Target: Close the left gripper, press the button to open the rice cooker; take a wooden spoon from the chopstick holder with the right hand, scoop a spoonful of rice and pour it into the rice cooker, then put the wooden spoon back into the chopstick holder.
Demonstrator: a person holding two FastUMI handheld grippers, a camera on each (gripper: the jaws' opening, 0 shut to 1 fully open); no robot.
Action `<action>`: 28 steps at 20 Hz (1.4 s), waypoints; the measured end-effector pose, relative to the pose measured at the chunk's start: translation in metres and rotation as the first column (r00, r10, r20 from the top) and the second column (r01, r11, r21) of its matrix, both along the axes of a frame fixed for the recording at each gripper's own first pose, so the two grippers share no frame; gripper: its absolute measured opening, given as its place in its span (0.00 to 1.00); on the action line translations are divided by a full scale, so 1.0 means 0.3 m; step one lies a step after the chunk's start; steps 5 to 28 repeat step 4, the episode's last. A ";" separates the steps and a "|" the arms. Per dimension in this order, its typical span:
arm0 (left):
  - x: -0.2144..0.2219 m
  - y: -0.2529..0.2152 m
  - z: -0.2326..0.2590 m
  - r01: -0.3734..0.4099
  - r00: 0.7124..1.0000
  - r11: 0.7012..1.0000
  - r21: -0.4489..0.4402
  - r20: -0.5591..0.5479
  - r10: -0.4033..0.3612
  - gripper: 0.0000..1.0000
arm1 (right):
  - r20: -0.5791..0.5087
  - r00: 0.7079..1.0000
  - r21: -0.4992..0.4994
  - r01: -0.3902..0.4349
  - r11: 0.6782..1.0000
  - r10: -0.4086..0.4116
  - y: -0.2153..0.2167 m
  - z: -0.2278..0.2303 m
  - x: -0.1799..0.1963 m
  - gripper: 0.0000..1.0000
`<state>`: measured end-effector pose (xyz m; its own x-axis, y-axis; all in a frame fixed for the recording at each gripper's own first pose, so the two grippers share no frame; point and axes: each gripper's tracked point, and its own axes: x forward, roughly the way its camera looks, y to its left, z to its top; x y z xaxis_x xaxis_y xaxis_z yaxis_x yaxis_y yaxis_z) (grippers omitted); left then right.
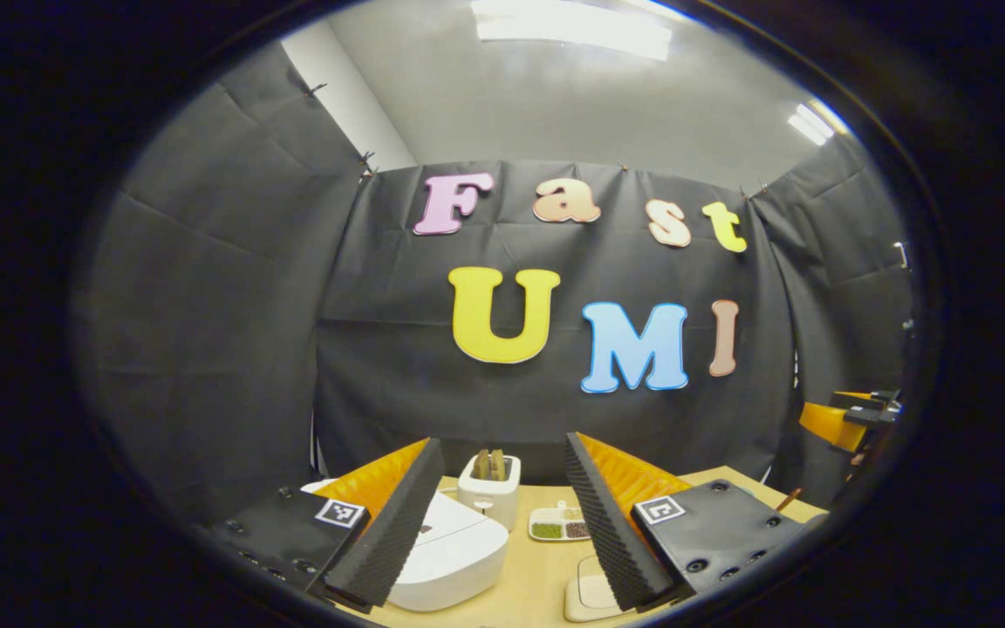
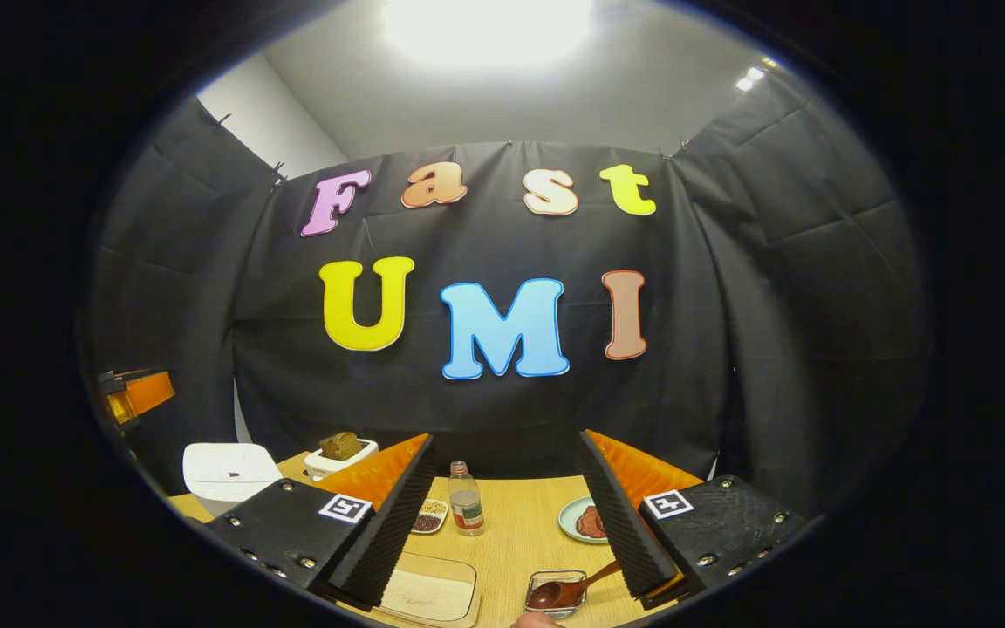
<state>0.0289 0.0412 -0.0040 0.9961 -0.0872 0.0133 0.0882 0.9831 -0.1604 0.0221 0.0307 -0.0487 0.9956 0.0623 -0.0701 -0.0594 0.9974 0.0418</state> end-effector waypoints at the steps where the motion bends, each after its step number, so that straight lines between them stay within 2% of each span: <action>1: -0.001 -0.003 0.006 0.003 1.000 1.000 -0.002 0.004 -0.003 0.96 | 0.003 1.000 0.001 0.003 1.000 -0.003 -0.001 0.005 -0.001 0.98; 28: 0.002 -0.008 0.012 0.010 1.000 1.000 0.011 0.010 -0.010 0.97 | 0.011 1.000 0.005 0.013 1.000 -0.013 -0.009 0.015 0.000 0.98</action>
